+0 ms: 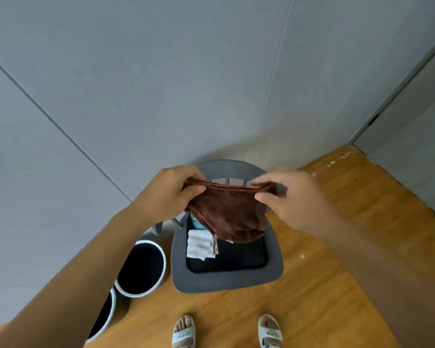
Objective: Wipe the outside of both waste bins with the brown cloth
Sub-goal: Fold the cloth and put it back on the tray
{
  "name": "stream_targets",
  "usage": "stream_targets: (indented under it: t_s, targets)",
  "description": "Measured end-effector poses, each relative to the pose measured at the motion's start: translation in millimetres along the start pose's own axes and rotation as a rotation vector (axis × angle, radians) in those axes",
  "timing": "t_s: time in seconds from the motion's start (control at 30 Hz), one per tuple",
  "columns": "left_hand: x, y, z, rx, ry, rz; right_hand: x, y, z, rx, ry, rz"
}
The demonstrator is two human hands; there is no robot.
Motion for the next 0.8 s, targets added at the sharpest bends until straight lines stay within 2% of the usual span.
stream_targets:
  t_s: [0.13, 0.27, 0.5, 0.7, 0.8]
  targets:
    - [-62, -14, -18, -0.020, -0.102, -0.079, -18, 9, 68, -0.178, -0.233, 0.074]
    - [-112, -14, -38, 0.058, -0.163, -0.121, -33, 17, 116, -0.221, -0.169, 0.021]
    - [-149, -10, -54, -0.023, -0.091, -0.274, -41, 24, 159, -0.258, -0.144, -0.088]
    - [-196, -52, -81, 0.072, -0.034, -0.159, -67, -14, 223, -0.379, -0.174, -0.013]
    - [-224, -72, -101, 0.101, -0.045, -0.101, -85, -38, 255, -0.367, -0.185, 0.029]
Point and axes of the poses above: each hand's wrist, its own y-axis away from the middle knuckle, its own x-axis out of the back of the hand, z = x × y, the point moved 1 cm from there along -y, towards the middle knuckle, and after that the axes turned 5 degrees about -y, right-handed, at the moved point
